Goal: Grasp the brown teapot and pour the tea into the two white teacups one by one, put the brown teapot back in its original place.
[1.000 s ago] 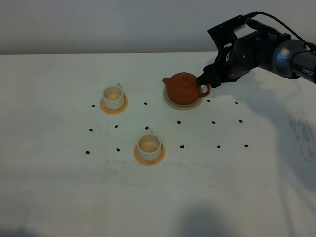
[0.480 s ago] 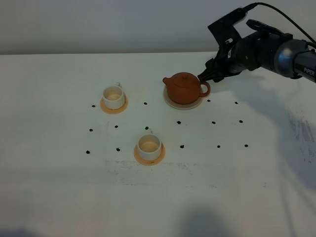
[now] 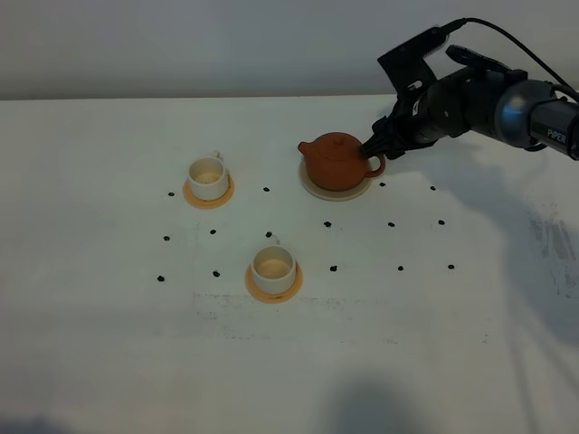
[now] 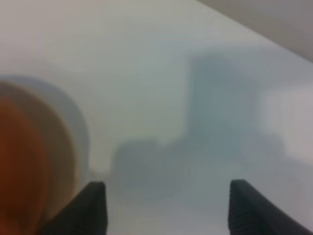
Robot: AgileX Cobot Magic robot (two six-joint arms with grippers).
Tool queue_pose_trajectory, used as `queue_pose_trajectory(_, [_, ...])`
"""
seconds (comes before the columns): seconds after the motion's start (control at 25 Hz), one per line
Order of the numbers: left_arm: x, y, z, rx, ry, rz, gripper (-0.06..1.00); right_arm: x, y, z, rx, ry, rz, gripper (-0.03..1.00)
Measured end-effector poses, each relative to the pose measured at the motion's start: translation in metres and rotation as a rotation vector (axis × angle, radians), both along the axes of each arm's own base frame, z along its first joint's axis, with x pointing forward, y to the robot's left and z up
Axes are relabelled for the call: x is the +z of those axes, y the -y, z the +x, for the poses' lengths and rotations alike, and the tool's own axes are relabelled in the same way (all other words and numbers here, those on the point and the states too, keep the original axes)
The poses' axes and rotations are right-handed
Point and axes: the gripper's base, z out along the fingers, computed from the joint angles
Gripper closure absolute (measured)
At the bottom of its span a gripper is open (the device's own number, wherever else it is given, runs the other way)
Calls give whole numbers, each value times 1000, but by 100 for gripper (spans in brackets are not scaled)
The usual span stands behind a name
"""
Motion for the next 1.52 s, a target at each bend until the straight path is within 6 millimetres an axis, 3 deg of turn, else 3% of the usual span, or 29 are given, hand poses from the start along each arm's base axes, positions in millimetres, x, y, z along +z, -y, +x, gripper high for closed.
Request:
queue_pose_trajectory(0.76, [0, 0, 0, 0, 0, 0, 47, -6, -7, -13, 72, -110, -64, 45])
queue_pose_trajectory(1.16, [0, 0, 0, 0, 0, 0, 47, 4, -11, -15, 78, -168, -72, 45])
queue_pose_trajectory(1.52, [0, 0, 0, 0, 0, 0, 47, 1, -12, -20, 102, -227, -67, 45])
